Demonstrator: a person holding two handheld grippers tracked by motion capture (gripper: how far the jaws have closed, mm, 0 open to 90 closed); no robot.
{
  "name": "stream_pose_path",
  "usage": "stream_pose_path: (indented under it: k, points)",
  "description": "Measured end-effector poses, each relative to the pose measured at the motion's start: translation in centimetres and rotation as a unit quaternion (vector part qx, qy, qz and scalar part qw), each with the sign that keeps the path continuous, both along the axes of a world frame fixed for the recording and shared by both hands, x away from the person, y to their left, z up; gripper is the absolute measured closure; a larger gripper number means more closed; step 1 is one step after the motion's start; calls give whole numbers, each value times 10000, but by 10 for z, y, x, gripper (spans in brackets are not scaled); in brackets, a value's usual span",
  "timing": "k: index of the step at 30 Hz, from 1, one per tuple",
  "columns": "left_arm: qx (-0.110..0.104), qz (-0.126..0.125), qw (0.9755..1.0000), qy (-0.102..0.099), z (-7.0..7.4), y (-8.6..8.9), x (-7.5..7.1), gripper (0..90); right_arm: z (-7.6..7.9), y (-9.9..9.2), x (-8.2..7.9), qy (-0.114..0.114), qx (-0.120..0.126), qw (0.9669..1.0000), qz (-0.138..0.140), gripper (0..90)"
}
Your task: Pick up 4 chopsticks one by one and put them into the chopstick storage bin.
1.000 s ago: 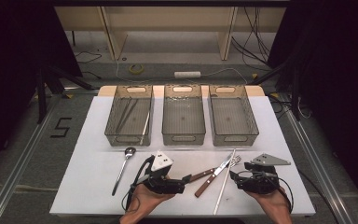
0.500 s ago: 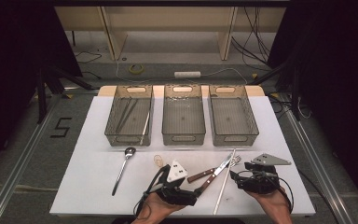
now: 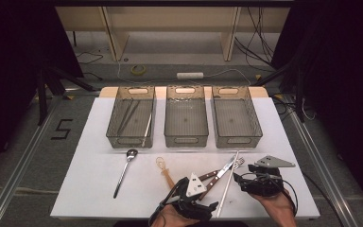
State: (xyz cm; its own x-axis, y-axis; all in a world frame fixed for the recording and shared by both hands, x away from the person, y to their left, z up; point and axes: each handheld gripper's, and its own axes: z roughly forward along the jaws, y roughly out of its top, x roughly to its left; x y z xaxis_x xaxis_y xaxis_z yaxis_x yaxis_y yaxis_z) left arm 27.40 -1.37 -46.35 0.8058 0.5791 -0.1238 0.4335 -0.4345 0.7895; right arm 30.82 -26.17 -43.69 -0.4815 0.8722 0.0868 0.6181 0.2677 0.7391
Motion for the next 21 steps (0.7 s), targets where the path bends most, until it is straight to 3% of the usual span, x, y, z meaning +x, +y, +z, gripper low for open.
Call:
stream_pose_path:
  k: [7,21]
  points:
    - [111,-256,9996,-34,-5,-11,-6,219,0,0,0,-6,9,10000,4,336]
    - [360,-419,9984,-115,-18,-27,-11,267,0,0,0,-11,15,10000,17,336]
